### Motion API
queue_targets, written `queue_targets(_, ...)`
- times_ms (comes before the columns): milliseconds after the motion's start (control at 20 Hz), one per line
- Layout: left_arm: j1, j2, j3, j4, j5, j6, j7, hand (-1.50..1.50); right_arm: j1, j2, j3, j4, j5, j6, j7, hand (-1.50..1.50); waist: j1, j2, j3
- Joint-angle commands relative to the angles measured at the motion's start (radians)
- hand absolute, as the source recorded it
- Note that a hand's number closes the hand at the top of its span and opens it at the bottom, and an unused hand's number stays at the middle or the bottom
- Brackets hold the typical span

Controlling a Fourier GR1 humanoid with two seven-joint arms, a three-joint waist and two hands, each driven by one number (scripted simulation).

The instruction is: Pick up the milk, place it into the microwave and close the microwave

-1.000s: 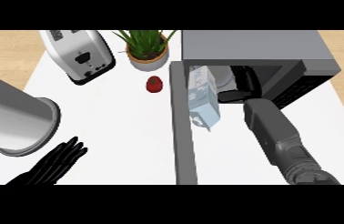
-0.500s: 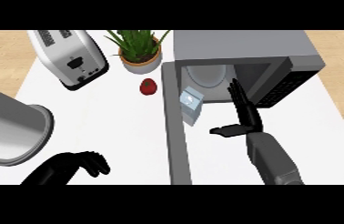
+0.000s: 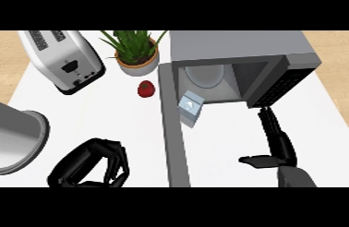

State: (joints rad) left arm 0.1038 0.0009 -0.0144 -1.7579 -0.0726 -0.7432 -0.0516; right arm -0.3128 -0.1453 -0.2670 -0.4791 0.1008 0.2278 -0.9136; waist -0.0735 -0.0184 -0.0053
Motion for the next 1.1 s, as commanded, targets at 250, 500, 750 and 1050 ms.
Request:
queue_targets(250,-0.125,-0.001,-0.176,0.202,-0.163,0.165,-0.139,1.50,0.339,-0.088,0.014,-0.353,-0.101,0.193,-0.017,-1.50,-0.002,0.009,-0.001)
queue_targets(500,-0.114,-0.001,-0.344,0.302,-0.175,0.308,-0.226,1.50,0.497,-0.086,0.049,-0.606,-0.173,0.245,0.040,-1.50,0.012,0.012,0.000)
queue_targets(750,-0.229,-0.001,-0.492,0.386,-0.133,0.408,-0.162,1.50,0.618,-0.094,0.083,-0.833,-0.271,0.318,0.105,-1.50,0.010,0.016,0.001)
queue_targets(1050,-0.270,-0.001,-0.763,0.482,-0.049,0.678,-0.150,1.50,0.670,-0.134,0.122,-1.062,-0.399,0.361,0.256,-1.50,-0.005,0.020,0.000)
